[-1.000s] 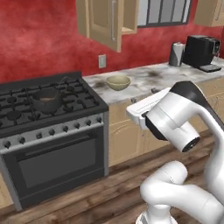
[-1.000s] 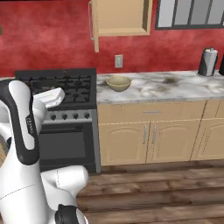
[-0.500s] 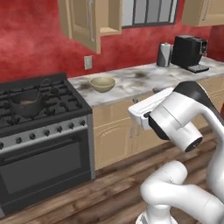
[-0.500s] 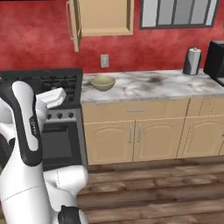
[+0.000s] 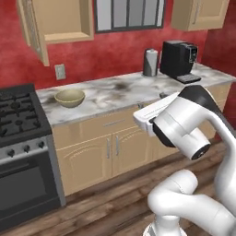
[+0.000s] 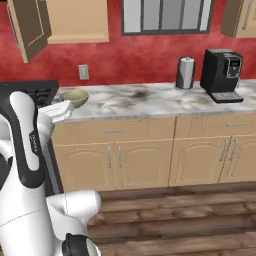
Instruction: Open the cabinet and move the ladle to the pot. Then close the cabinet.
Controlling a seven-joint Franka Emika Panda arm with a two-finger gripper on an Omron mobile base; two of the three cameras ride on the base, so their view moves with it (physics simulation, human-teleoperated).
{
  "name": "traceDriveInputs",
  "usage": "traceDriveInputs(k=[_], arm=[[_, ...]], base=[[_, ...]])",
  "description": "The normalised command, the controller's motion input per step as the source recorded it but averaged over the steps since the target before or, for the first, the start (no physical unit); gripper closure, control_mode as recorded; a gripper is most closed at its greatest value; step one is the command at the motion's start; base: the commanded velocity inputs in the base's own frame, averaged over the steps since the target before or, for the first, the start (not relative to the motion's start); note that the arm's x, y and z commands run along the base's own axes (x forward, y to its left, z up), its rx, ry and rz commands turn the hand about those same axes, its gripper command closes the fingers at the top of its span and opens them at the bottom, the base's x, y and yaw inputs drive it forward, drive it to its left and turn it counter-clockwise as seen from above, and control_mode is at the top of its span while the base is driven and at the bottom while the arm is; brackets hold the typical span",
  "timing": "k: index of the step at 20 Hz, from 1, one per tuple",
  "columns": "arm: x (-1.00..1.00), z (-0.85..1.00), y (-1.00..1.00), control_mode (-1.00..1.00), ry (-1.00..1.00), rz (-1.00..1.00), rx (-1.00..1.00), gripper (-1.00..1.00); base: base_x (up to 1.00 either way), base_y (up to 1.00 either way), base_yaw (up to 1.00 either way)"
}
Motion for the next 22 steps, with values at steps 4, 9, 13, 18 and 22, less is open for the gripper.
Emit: traceDriveInputs(k=[4,9,13,18,22], arm=[[0.0,0.0,0.0,1.0,0.0,0.0,0.0,-1.0],[0.0,0.0,0.0,1.0,0.0,0.0,0.0,-1.0],[0.0,0.0,0.0,1.0,0.0,0.0,0.0,-1.0],[0.0,0.0,0.0,1.0,0.0,0.0,0.0,-1.0],[0.0,0.0,0.0,1.0,0.0,0.0,0.0,-1.0]], base=[[0.61,-0.53,0.06],[0.77,0.07,0.08],[0.83,0.08,0.09],[0.85,0.0,0.06],[0.78,0.0,0.06]])
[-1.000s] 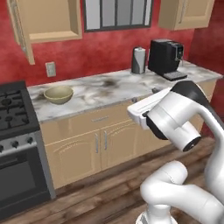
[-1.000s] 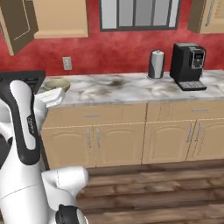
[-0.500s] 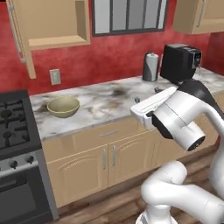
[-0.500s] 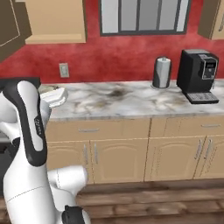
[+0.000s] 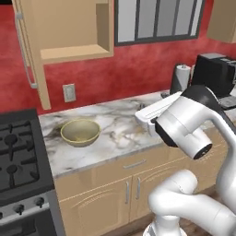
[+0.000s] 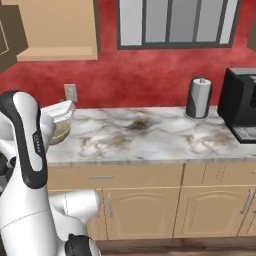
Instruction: Open the cabinet and move the ladle to the pot. Then close the cabinet.
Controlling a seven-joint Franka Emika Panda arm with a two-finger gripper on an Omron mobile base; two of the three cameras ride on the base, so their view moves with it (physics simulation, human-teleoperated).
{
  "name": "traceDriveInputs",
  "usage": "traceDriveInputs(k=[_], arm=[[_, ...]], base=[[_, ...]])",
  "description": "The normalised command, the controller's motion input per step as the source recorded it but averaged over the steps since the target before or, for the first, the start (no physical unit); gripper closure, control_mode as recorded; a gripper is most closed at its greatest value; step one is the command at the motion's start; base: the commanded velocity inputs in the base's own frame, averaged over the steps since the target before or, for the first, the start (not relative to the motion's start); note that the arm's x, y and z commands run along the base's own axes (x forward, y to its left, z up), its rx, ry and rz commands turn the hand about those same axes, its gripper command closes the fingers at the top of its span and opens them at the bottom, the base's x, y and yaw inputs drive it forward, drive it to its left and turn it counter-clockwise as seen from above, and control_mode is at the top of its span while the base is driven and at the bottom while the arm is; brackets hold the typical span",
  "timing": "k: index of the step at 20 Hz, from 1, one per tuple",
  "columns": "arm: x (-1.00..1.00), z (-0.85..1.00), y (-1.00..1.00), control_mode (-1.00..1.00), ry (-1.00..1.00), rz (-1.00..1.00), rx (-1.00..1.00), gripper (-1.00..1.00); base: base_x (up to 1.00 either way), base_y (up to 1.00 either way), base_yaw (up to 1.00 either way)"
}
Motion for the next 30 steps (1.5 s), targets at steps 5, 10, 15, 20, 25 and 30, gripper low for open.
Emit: traceDriveInputs(k=[5,10,15,20,25,30], arm=[[0.0,0.0,0.0,1.0,0.0,0.0,0.0,-1.0],[0.0,0.0,0.0,1.0,0.0,0.0,0.0,-1.0],[0.03,0.07,0.0,-1.0,0.03,0.02,0.02,-1.0],[-0.63,0.41,0.0,-1.0,-0.04,0.01,0.02,-1.0],[-1.0,0.71,0.0,-1.0,-0.17,0.0,0.01,-1.0],[-1.0,0.84,0.11,-1.0,-0.09,0.0,0.0,-1.0]], base=[[0.77,0.0,0.07],[0.55,0.0,0.06],[0.2,0.0,0.04],[0.0,0.0,0.0],[0.0,0.0,0.0],[0.0,0.0,0.0]])
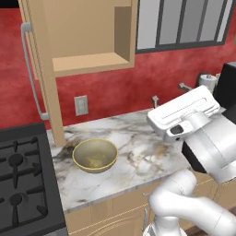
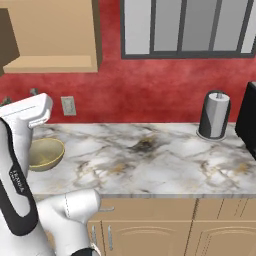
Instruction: Open the cabinet and move the ladle to the pot. Then close the cabinet.
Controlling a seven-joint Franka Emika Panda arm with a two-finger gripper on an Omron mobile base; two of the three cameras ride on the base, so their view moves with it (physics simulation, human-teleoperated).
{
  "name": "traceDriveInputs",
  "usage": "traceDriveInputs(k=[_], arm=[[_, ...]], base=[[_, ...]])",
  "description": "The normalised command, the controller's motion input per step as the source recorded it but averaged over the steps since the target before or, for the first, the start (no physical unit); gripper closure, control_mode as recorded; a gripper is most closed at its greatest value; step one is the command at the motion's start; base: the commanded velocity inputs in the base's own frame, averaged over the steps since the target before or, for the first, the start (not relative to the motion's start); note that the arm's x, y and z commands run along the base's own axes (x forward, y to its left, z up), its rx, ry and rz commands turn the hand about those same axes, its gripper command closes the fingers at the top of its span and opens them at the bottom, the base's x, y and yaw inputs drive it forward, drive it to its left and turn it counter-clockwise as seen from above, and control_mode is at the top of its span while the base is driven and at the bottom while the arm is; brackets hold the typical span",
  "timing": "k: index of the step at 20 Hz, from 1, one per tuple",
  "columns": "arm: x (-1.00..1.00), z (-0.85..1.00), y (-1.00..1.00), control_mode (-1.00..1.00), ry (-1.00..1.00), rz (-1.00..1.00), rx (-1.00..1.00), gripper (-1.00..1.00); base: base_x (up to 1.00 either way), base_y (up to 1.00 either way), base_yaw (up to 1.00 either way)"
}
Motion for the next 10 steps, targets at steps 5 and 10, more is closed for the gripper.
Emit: traceDriveInputs(k=[5,10], arm=[[-0.99,0.62,0.58,-1.0,0.01,0.0,0.0,-1.0],[-0.77,0.28,0.77,-1.0,0.1,0.0,0.0,-1.0]], base=[[0.0,0.0,0.0],[0.0,0.0,0.0]])
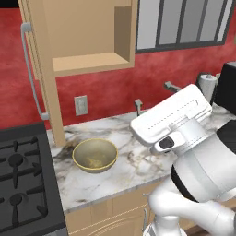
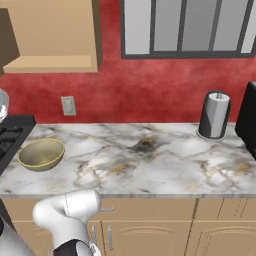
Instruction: Open the cabinet and move the ladle to the pot. Then close the cabinet.
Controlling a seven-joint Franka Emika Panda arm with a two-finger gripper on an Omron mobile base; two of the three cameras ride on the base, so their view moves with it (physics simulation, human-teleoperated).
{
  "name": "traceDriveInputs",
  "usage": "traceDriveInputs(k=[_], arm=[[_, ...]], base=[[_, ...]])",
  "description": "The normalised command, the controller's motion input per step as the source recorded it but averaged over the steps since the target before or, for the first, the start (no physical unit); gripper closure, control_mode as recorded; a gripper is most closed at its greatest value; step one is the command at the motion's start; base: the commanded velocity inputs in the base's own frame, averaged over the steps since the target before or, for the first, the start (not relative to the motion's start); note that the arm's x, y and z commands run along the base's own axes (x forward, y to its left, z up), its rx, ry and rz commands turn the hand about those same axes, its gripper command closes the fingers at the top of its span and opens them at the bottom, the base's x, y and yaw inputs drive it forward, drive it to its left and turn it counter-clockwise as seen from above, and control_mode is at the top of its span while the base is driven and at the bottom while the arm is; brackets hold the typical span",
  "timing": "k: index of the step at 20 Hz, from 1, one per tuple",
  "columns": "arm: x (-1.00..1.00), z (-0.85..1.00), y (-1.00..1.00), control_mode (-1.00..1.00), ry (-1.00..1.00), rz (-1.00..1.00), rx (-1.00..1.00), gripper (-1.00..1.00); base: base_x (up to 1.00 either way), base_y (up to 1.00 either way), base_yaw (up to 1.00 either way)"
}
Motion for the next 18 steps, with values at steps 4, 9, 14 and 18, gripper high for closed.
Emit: traceDriveInputs(k=[4,9,14,18], arm=[[-0.73,0.02,0.37,-1.0,0.15,0.0,0.0,-1.0],[-0.98,0.0,0.08,-1.0,0.15,0.0,0.0,-1.0],[-0.87,-0.13,0.09,-1.0,0.21,0.0,0.0,-1.0],[-0.21,-0.17,0.49,-1.0,0.24,0.0,0.0,-1.0]], base=[[0.0,0.0,0.0],[0.0,0.0,0.0],[0.0,0.0,0.0],[0.0,0.0,0.0]])
